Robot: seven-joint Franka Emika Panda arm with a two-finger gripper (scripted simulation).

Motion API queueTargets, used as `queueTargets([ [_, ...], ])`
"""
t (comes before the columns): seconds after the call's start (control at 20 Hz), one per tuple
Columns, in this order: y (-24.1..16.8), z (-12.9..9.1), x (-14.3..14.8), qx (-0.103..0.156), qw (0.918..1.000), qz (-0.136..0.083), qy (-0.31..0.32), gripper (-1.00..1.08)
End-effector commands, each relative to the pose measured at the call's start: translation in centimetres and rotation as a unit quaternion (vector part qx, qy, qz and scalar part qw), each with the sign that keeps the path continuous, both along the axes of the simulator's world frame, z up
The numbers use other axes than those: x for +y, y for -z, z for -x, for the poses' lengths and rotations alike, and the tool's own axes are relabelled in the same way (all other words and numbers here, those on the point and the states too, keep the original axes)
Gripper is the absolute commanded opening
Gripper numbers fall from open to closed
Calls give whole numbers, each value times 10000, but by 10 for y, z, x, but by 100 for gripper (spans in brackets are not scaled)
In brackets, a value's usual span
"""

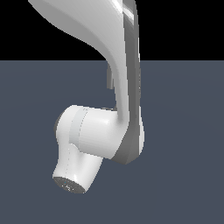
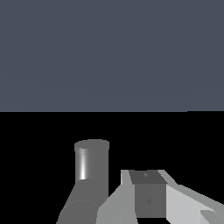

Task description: Turn on the faucet by rotating a designated handle.

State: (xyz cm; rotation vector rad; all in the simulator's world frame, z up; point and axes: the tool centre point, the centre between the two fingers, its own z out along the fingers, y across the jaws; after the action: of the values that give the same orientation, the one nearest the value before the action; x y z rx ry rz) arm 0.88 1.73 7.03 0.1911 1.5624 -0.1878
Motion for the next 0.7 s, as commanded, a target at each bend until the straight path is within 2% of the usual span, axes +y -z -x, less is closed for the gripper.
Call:
queueTargets([
  [0.0,0,0,0,0,10000,3,-4,-100],
  [0.5,-39,-4,13,0,10000,3,-4,-100],
  [0.65,-34,-2,8,47,10000,4,17,-100],
])
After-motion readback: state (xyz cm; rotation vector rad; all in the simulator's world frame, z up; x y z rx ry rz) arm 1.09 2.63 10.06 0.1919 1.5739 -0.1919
